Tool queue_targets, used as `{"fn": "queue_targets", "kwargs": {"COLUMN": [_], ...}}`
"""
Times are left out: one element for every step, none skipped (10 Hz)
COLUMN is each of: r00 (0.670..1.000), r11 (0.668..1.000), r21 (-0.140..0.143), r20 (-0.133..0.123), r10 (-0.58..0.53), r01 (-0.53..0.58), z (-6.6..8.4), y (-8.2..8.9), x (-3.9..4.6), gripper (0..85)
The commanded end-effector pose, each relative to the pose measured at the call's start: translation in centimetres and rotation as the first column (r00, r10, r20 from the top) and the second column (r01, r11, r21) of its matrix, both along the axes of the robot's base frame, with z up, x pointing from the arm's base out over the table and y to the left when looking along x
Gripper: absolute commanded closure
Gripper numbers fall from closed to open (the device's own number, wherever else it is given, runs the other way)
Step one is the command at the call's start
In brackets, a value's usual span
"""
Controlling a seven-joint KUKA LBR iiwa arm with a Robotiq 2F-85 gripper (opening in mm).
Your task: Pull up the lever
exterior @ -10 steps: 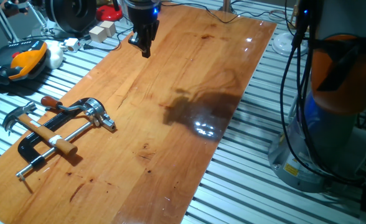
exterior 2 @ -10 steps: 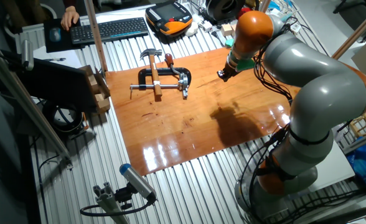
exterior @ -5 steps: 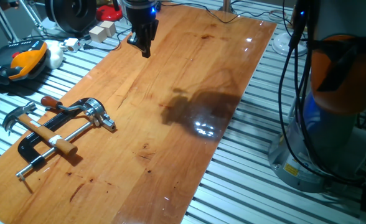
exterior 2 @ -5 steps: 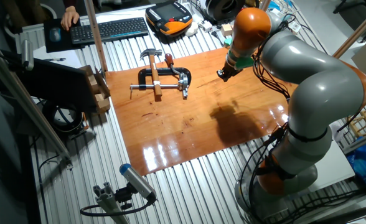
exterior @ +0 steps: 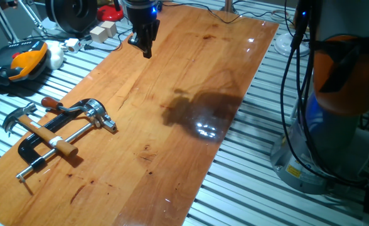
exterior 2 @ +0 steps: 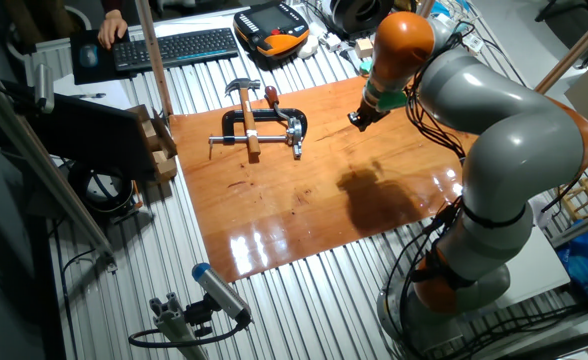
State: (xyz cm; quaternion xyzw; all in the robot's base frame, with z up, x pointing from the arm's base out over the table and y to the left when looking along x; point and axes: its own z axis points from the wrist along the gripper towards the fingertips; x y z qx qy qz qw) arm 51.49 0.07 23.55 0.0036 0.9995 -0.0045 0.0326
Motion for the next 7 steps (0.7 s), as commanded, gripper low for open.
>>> {"fn": "queue_targets", "kwargs": {"r00": [1.000,1.000,1.000,0.998,0.998,0.998,0.998], "r11": [1.000,1.000,1.000,0.999,0.998,0.998,0.998], "r21": [-0.017,-0.013,0.005,0.019,0.017,0.014,0.017], "r20": [0.007,0.012,-0.007,-0.037,-0.041,-0.034,-0.035], "r10": [0.008,0.013,0.023,0.044,0.054,0.054,0.054], "r01": [-0.008,-0.013,-0.023,-0.043,-0.054,-0.054,-0.054], "z": [0.01,0.01,0.01,0.01,0.01,0.01,0.01], "y": [0.00,0.00,0.00,0.00,0.00,0.00,0.00], "x": [0.00,0.00,0.00,0.00,0.00,0.00,0.00], "gripper": [85.0,85.0,85.0,85.0,85.0,85.0,85.0]}}
